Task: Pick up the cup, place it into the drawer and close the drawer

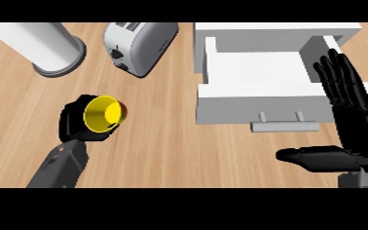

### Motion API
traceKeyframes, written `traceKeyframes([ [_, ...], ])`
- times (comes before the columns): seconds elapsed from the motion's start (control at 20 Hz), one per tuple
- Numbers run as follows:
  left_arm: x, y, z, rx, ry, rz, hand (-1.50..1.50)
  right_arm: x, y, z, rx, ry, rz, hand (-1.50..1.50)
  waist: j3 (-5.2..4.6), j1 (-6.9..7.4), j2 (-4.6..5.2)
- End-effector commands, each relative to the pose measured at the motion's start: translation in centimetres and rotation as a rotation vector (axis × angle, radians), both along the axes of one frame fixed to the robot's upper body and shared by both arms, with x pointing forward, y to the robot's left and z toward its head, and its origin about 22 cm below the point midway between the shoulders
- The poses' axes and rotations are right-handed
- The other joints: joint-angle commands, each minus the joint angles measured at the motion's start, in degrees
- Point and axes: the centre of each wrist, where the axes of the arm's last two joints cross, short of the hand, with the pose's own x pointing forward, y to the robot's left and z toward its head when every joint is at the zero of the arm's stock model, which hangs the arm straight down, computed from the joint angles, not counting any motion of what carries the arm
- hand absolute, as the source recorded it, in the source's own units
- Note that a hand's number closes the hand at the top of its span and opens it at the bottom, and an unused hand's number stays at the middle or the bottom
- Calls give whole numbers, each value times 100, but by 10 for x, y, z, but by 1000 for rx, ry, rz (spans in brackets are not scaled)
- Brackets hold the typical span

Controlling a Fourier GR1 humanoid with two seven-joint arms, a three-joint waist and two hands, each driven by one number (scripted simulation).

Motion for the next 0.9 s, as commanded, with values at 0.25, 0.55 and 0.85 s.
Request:
traceKeyframes([
  [0.25,48,-60,55,1,-238,-174,150,2,3,-1,7,16,-43,-150,20,176,-74],
  [0.55,85,-92,132,103,-252,-202,150,-20,-8,7,-9,13,-43,-150,16,94,-69],
  [0.85,95,-128,192,167,-285,-272,150,-11,-24,7,-11,27,-46,-150,14,75,-45],
])
